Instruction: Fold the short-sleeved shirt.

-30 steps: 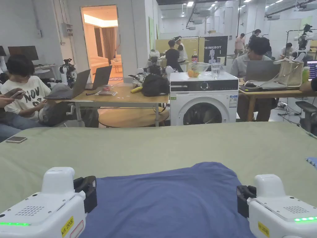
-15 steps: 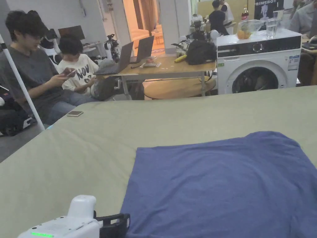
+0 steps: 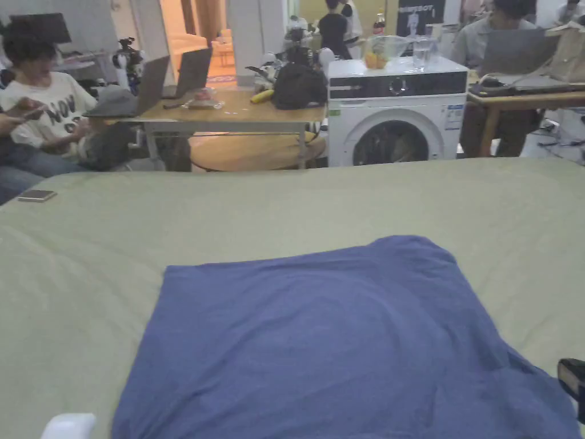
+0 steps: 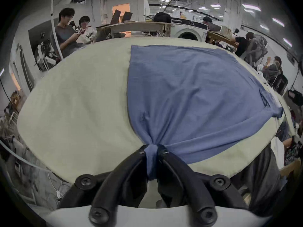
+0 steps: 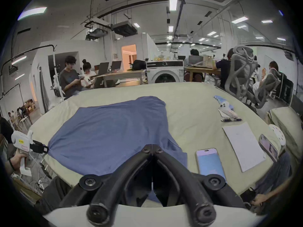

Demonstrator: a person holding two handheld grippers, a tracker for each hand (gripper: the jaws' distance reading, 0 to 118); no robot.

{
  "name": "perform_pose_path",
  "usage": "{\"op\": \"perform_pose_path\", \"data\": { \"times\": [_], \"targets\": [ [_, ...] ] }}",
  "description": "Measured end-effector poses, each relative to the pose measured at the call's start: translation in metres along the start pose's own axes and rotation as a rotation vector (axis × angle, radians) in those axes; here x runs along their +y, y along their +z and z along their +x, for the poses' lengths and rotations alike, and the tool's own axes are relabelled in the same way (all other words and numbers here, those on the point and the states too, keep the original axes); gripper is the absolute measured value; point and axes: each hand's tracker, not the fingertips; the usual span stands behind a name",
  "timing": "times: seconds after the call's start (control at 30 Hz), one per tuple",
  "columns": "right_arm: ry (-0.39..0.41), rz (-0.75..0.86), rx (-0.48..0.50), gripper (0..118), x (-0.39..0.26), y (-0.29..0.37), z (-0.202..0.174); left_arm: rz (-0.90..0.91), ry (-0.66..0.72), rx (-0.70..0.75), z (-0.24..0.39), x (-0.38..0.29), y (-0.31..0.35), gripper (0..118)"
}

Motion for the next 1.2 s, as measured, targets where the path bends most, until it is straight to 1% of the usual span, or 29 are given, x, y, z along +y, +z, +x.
{"op": "perform_pose_path", "data": {
  "times": [0.03,0.1,0.17,0.23,0.3,0.37,0.4,0.43,0.47,0.5,0.57,0.63,0.67,0.73,0.77,0.87,0.97,1.03,1.07,1.13,1.17,1.2],
  "targets": [
    [0.000,-0.015,-0.013,54,-0.003,0.004,0.009,0.001,-0.031,0.015,0.003,-0.001,0.000,3],
    [0.012,-0.081,-0.024,58,-0.010,0.005,0.030,0.004,-0.048,0.027,0.007,-0.001,-0.001,3],
    [0.005,-0.233,-0.003,58,-0.021,-0.005,0.049,0.002,-0.052,0.030,0.001,-0.003,-0.004,3],
    [0.006,-0.280,-0.021,58,-0.037,-0.015,0.055,-0.001,-0.040,0.024,-0.002,-0.002,-0.005,3],
    [-0.009,-0.338,-0.009,58,-0.050,-0.030,0.058,-0.001,-0.025,0.017,0.008,-0.004,0.004,3],
    [-0.012,-0.350,0.004,52,-0.061,-0.044,0.054,0.003,-0.014,0.013,0.009,-0.005,0.006,3],
    [-0.019,-0.373,0.023,49,-0.066,-0.050,0.053,0.004,-0.009,0.011,0.014,-0.005,0.012,3],
    [-0.024,-0.388,0.041,32,-0.069,-0.056,0.053,0.004,-0.003,0.010,0.015,-0.005,0.014,3],
    [-0.009,-0.382,0.018,9,-0.072,-0.060,0.052,0.004,0.003,0.009,0.016,-0.006,0.015,3],
    [0.010,-0.370,0.003,2,-0.072,-0.058,0.049,0.004,0.007,0.008,0.018,-0.006,0.016,3],
    [0.002,-0.349,0.007,2,-0.066,-0.049,0.051,0.014,0.010,0.012,0.017,-0.006,0.017,3],
    [-0.037,-0.314,0.059,2,-0.061,-0.043,0.052,0.020,0.011,0.013,0.020,-0.008,0.020,3],
    [-0.025,-0.321,0.036,2,-0.057,-0.043,0.050,0.024,0.010,0.013,0.017,-0.006,0.019,3],
    [0.023,-0.284,0.030,2,-0.045,-0.043,0.045,0.048,0.027,-0.006,0.014,0.000,0.030,3],
    [0.036,-0.263,0.030,2,-0.035,-0.044,0.043,0.091,0.043,-0.030,0.013,0.005,0.037,3],
    [0.032,-0.182,0.051,2,0.005,-0.058,0.037,0.212,0.060,-0.038,0.004,0.042,0.053,3],
    [0.058,-0.144,0.028,2,0.051,-0.101,0.029,0.280,0.085,-0.064,-0.003,0.099,0.045,3],
    [0.064,-0.138,0.024,2,0.077,-0.142,0.023,0.283,0.067,-0.050,-0.004,0.135,0.025,3],
    [0.066,-0.147,0.012,2,0.087,-0.165,0.022,0.272,0.057,-0.034,-0.008,0.153,0.004,3],
    [0.053,-0.180,-0.017,2,0.099,-0.207,0.018,0.232,0.061,-0.015,-0.013,0.181,-0.026,3],
    [0.037,-0.199,-0.024,3,0.101,-0.226,0.024,0.219,0.075,-0.009,-0.015,0.191,-0.039,3],
    [0.023,-0.205,-0.032,9,0.101,-0.237,0.023,0.203,0.097,-0.005,-0.016,0.195,-0.049,4]
  ]
}}
